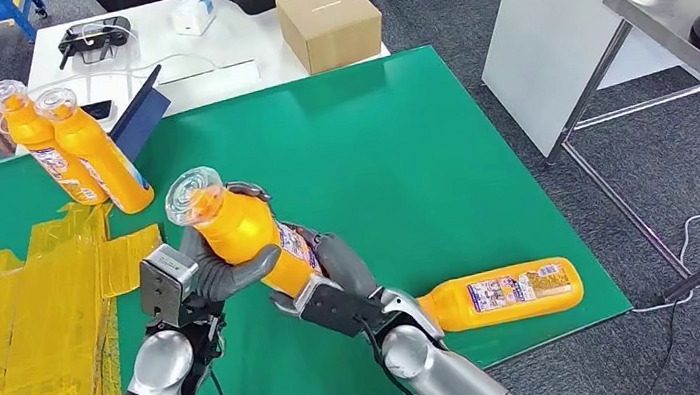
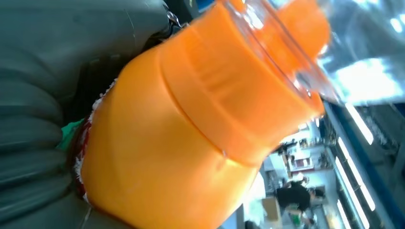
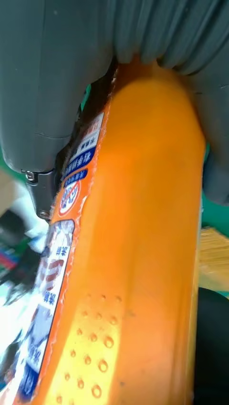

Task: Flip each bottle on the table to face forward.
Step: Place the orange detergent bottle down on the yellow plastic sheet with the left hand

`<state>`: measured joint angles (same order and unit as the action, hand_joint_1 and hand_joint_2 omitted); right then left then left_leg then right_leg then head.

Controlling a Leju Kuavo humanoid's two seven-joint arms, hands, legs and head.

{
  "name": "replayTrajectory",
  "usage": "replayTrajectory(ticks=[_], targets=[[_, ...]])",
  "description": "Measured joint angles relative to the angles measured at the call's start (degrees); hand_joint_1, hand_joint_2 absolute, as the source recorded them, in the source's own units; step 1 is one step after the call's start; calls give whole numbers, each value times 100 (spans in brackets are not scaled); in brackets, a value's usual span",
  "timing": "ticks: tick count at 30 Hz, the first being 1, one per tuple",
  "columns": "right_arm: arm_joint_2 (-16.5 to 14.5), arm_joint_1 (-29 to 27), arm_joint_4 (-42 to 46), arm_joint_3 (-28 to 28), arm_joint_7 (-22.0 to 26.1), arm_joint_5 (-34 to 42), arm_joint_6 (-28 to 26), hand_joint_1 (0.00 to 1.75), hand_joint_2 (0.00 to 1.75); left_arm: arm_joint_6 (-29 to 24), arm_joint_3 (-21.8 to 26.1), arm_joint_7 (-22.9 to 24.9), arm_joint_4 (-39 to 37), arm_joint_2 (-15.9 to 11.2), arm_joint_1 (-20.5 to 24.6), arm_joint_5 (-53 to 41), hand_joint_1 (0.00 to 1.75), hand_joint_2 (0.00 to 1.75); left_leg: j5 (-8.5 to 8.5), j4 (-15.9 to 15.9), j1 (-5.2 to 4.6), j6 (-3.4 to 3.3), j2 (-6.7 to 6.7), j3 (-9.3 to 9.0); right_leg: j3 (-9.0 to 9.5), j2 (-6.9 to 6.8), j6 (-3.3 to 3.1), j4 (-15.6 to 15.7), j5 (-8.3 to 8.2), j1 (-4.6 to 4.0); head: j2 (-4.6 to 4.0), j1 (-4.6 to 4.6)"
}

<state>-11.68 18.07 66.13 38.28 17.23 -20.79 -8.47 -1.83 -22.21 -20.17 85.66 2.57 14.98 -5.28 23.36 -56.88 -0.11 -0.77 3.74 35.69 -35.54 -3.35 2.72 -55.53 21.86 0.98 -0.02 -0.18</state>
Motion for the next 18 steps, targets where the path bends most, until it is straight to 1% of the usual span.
replayTrajectory(ticks=[2, 3, 5, 7, 9, 11, 14, 18], targets=[[80, -237, 358, -5, 54, -144, -184, 0, 175, -213, 44, 13, 210, -27, -121, -291, 175, 175, 3, 0, 0, 1, 0, 1, -1, 0, -1, 0, 1, 0, 0, 0], [124, -379, 563, -19, 96, -148, -246, 0, 175, -413, 80, 31, 316, -54, -177, -585, 175, 175, 4, 0, 0, 1, -1, 2, -2, -1, -1, 0, 3, 0, 0, 0], [220, -701, 1036, -94, 231, -61, -325, 0, 175, -1047, 192, 194, 495, -161, -262, -1694, 175, 175, 9, 0, 0, 6, 0, 4, -6, 1, 4, 1, 9, 0, 0, -2], [324, -1030, 1561, -229, 395, 72, -369, 0, 175, -1700, 369, 534, 599, -362, -286, -3215, 175, 175, 13, 1, 0, 12, 1, 4, -9, 3, 8, 1, 14, -1, 0, 1], [422, -1337, 2038, -380, 525, 183, -388, 0, 175, -2013, 558, 884, 649, -589, -276, -4383, 175, 175, 13, 1, 2, 14, -1, 4, -10, 3, 8, 0, 17, -3, 0, 1], [511, -1623, 2470, -533, 636, 256, -416, 0, 175, -2091, 763, 1175, 662, -805, -265, -5095, 175, 175, 13, 2, 4, 14, -1, 4, -10, 4, 8, 0, 17, -3, 0, 0], [617, -2004, 3042, -788, 775, 327, -507, 0, 175, -2080, 1080, 1519, 628, -1098, -238, -5907, 175, 175, 12, 2, 4, 14, 2, 3, -10, 6, 8, 0, 17, -2, 0, 0], [710, -2258, 3595, -1069, 826, 402, -615, 0, 175, -1923, 1285, 1954, 488, -1403, -191, -6764, 175, 175, 12, 2, 3, 13, 2, 3, -10, 6, 8, 0, 16, -1, 0, -1]])
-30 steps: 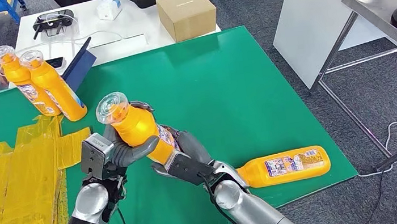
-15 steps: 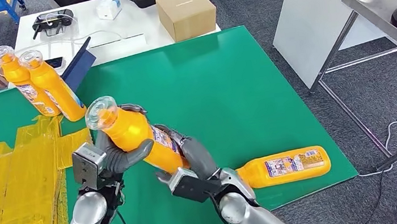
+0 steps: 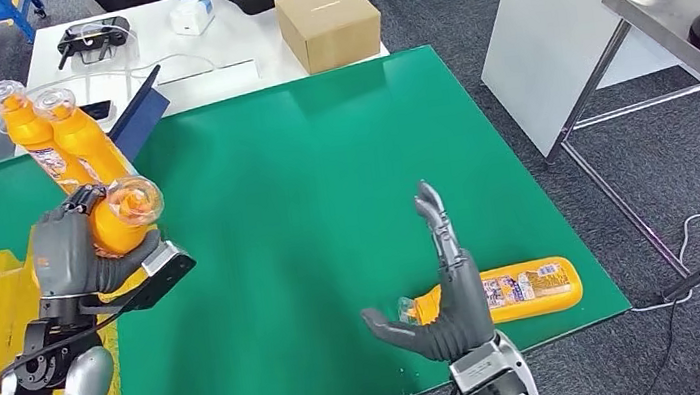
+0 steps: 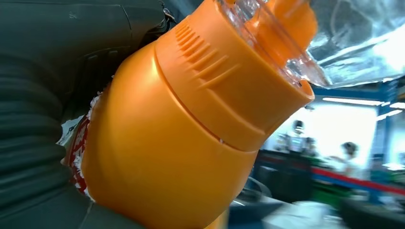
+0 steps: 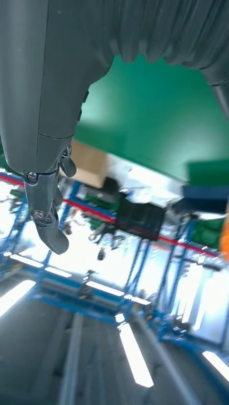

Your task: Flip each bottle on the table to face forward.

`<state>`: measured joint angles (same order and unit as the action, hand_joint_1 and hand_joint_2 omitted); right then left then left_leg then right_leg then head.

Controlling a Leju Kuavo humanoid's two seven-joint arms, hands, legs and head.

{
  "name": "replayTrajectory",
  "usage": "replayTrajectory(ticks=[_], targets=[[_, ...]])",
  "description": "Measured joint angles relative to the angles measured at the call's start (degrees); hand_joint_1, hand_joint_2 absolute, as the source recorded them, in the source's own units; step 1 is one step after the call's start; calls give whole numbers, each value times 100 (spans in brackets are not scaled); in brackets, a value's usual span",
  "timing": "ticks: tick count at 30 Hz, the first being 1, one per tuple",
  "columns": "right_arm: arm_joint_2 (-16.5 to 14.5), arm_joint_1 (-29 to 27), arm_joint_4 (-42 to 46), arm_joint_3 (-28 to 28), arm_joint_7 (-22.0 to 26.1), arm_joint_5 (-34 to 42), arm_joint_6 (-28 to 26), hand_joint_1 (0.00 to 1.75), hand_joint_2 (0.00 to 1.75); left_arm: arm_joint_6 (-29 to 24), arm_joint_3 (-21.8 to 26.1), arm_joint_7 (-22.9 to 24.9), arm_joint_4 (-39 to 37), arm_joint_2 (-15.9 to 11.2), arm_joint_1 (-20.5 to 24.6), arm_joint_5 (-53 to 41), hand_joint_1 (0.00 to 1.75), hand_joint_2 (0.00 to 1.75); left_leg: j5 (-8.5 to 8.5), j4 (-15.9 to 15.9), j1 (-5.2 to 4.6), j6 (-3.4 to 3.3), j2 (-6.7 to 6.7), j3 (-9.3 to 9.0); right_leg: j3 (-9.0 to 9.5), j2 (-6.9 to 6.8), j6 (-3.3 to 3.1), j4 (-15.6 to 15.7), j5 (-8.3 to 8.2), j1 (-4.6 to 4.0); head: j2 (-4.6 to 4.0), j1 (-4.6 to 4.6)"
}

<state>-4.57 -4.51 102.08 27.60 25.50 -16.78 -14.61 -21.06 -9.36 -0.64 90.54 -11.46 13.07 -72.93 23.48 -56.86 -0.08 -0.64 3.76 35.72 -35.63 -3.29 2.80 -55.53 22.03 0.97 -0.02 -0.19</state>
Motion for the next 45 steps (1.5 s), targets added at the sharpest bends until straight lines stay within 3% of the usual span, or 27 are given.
replayTrajectory(ticks=[4, 8, 17, 21, 29, 42, 45], targets=[[62, -147, 345, -216, 24, 2, -111, 0, 175, 87, 51, 459, -217, -296, 21, -903, 175, 175, 0, 0, 0, 0, 1, 0, 0, 0, 0, 0, 0, 0, 0, 1], [109, -215, 544, -342, 42, 1, -166, 0, 175, 108, 89, 598, -376, -506, 29, -1159, 175, 175, 0, 0, 0, 0, 1, 0, -1, 0, 0, 0, 0, -1, 0, 1], [168, -277, 784, -539, 88, -4, -379, 0, 175, 554, 51, 752, -704, -777, 142, -1593, 175, 175, -1, 0, 0, 0, 0, -1, 0, 0, 0, 0, 0, 0, 0, -1], [186, -256, 810, -620, 89, -43, -399, 0, 175, 574, -273, 889, -1257, -840, 377, -1655, 175, 175, -3, 0, -1, -1, -2, -2, 2, -1, 1, 0, -1, 1, 0, 1], [189, -14, 712, -626, 44, -54, -318, 0, 175, 429, -944, 747, -2610, -455, 785, -1660, 175, 175, -6, -2, -3, -5, 1, -3, 5, 0, 3, 0, -4, 2, 0, 0], [189, 173, 503, -571, -59, 26, -206, 0, 175, 125, -1245, 808, -3890, 0, 1105, -1651, 175, 175, -5, -1, -3, -5, 0, -3, 7, -1, 2, 0, -3, 2, 0, 0], [189, 200, 457, -549, -71, 47, -200, 0, 175, 11, -1266, 881, -4173, 67, 1211, -1651, 50, 175, -5, -1, -3, -5, 0, -5, 11, -1, 2, 0, -3, 2, 0, 1]])
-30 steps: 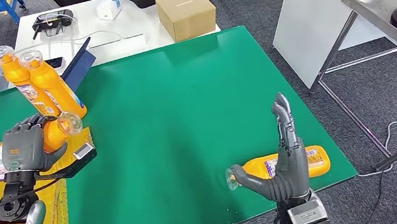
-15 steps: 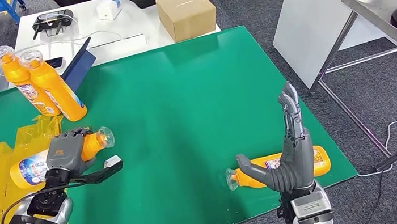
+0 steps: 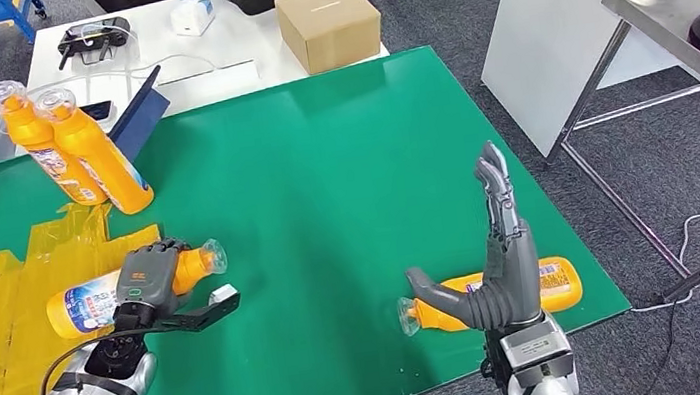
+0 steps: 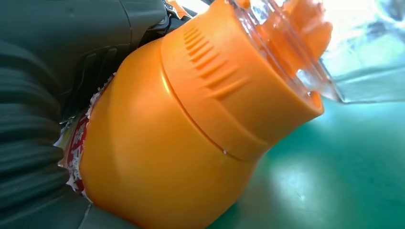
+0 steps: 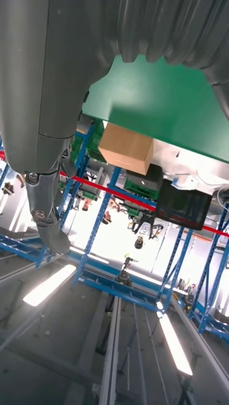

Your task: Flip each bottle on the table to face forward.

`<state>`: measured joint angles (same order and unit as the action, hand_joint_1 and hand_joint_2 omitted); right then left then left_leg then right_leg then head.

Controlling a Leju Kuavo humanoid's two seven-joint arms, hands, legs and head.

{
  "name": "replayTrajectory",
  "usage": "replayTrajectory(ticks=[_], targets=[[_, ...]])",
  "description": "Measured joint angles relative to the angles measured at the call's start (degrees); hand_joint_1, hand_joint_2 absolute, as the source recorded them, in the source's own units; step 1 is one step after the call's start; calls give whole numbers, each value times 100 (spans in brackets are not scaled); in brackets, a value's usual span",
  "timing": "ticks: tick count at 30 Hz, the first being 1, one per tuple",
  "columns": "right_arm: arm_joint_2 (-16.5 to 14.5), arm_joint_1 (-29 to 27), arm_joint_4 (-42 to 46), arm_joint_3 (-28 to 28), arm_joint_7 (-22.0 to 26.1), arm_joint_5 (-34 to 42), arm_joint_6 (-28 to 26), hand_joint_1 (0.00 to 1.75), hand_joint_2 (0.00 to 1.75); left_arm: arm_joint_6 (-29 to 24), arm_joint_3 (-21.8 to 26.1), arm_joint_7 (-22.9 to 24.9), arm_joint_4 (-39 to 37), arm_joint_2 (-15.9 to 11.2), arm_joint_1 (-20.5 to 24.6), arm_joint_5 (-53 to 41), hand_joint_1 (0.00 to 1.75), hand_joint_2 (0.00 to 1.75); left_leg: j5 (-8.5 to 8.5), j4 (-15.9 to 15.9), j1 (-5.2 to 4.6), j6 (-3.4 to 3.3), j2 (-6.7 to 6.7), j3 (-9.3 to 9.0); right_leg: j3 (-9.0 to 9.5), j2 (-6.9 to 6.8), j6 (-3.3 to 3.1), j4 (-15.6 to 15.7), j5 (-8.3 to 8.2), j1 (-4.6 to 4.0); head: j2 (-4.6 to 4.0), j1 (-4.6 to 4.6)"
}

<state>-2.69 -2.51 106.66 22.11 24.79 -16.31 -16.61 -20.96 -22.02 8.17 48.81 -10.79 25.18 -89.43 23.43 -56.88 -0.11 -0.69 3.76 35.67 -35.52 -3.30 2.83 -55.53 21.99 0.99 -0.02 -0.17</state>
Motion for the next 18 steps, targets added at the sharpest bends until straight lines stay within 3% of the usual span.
replayTrajectory(ticks=[1, 2, 14, 18], targets=[[0, 8, -13, 4, -7, 2, 1, 0, 175, -16, -7, 44, -78, 19, 30, -3, 7, 175, 0, 0, 0, 0, 0, -1, 1, 0, 0, 0, 0, 0, 0, 0], [0, 16, -28, 7, -14, 2, 3, 0, 175, -26, -11, 113, -159, 35, 55, -5, 0, 175, 0, 0, 0, 0, 1, -3, 2, 0, 0, 0, 0, 0, 0, 0], [0, 39, -176, 71, -83, -45, 25, 0, 175, -177, 305, 497, -937, 199, 241, 13, 0, 175, 1, 2, 3, 1, -2, -21, 22, -1, -2, 0, 2, -1, 0, -1], [1, 38, -214, 95, -85, -63, 28, 0, 175, -697, 539, 432, -1029, 255, 209, 153, 0, 175, 0, 2, 3, 1, -1, -26, 25, 0, -2, 0, 1, -1, 0, 0]])
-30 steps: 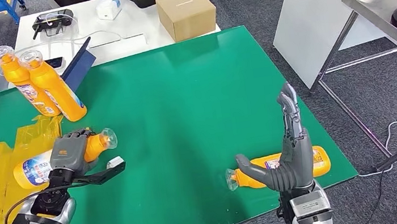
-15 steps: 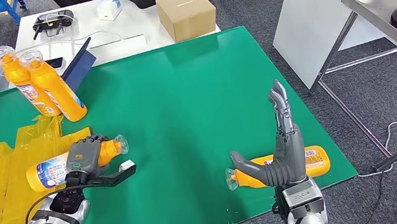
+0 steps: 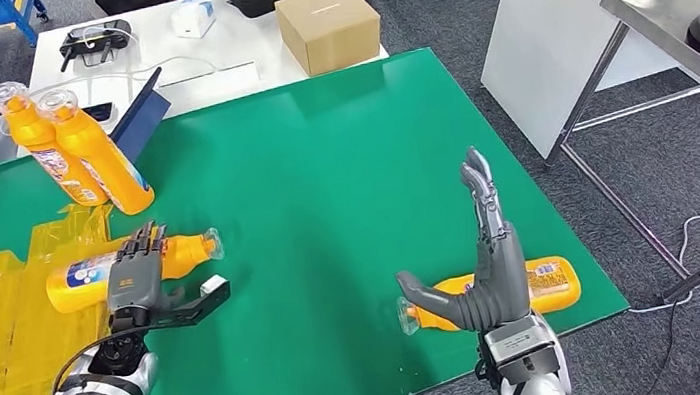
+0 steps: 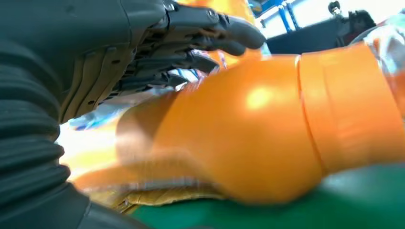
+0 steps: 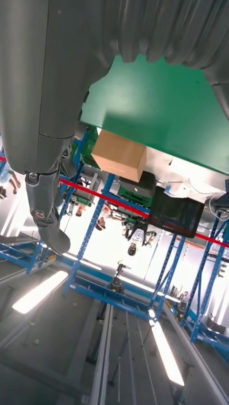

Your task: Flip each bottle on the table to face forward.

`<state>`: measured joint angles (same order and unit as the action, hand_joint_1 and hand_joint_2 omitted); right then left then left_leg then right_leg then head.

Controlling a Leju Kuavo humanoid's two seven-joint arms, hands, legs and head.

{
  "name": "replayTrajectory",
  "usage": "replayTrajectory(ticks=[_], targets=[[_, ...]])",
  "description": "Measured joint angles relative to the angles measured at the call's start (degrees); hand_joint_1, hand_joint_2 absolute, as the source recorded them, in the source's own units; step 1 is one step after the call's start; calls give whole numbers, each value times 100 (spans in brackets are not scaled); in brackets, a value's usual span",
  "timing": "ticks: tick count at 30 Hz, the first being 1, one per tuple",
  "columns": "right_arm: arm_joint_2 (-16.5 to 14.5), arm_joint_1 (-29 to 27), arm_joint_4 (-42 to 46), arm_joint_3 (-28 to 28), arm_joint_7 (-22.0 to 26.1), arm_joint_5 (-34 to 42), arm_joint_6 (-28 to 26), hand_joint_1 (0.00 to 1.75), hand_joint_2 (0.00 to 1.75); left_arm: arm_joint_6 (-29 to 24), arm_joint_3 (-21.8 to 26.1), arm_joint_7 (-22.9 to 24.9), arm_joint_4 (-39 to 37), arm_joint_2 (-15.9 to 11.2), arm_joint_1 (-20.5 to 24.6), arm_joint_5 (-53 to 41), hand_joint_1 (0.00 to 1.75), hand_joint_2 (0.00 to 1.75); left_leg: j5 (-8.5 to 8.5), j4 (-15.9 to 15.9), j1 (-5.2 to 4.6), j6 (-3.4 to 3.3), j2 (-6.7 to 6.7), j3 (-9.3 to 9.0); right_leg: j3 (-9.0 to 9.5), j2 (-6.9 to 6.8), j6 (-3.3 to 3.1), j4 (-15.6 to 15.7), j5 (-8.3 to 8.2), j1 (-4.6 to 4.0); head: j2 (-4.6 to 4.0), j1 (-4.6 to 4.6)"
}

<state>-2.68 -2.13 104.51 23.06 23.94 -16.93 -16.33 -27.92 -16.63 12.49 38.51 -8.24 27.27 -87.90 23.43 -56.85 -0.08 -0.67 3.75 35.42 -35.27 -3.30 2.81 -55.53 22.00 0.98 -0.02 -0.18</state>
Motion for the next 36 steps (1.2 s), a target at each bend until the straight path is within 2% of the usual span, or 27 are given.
replayTrajectory(ticks=[4, 8, 10, 13, 15, 19, 26, 28, 31, 33, 36], targets=[[12, -5, -50, 7, -1, -2, -27, 0, 175, -920, 339, -348, 190, 63, -250, 221, 0, 175, -3, -1, 0, -3, 0, 0, -1, 0, 0, 0, 0, 0, 0, -1], [32, -25, -92, 19, 0, -15, -117, 0, 175, -1200, 685, -925, 779, 155, -585, 702, 0, 175, -2, -1, -1, -3, 0, 2, -3, 0, 1, 0, 1, 1, 0, -1], [53, -46, -98, 20, -10, -125, -201, 0, 175, -1207, 832, -1518, 1210, 239, -797, 1238, 0, 175, 0, -1, -2, -3, 0, 4, -5, 0, 1, 0, 1, 2, 0, -1], [121, -67, -112, 29, -82, -520, -376, 0, 175, -1232, 993, -2652, 2084, 408, -1203, 2101, 0, 175, 6, -1, -3, -1, -1, 7, -6, -1, 1, 1, 3, 3, 0, -1], [163, -68, -127, 35, -110, -673, -445, 0, 175, -1245, 1047, -2993, 2598, 508, -1440, 2333, 0, 175, 8, -1, -3, 0, -3, 8, -6, -1, 2, 2, 4, 4, 0, -2], [208, -71, -145, 44, -121, -723, -491, 0, 175, -1245, 1098, -3030, 3178, 602, -1702, 2408, 0, 175, 11, -1, -3, 3, -2, 8, -8, 0, 2, 2, 4, 2, 0, 0], [253, -71, -162, 50, -124, -744, -497, 0, 175, -1245, 1166, -3059, 3548, 643, -1828, 2451, 0, 175, 7, -1, 0, 4, -2, 6, -7, 0, 2, 1, 3, -2, 0, 1], [265, -71, -165, 51, -175, -875, -534, 0, 175, -1245, 1176, -3259, 3633, 667, -1866, 2568, 0, 175, 7, -1, 1, 4, -2, 6, -6, 0, 2, 0, 3, 0, 0, 1], [334, -70, -174, 52, -457, -1483, -628, 0, 175, -1194, 1140, -3700, 3993, 716, -2037, 3135, 0, 175, 8, -1, -1, 3, -1, 7, -6, 0, 2, 1, 3, 2, 0, 1], [426, -71, -183, 52, -756, -2036, -581, 0, 175, -925, 1013, -3720, 4375, 726, -2195, 3719, 0, 175, 10, -1, -3, 2, -3, 8, -7, -1, 2, 2, 4, 4, 0, -1], [633, -95, -204, 51, -1279, -3007, -367, 0, 175, 67, 813, -3646, 4956, 728, -2416, 4860, 0, 175, 14, -1, -6, -3, -6, 9, -7, -2, 3, 4, 5, 6, 0, 0]])
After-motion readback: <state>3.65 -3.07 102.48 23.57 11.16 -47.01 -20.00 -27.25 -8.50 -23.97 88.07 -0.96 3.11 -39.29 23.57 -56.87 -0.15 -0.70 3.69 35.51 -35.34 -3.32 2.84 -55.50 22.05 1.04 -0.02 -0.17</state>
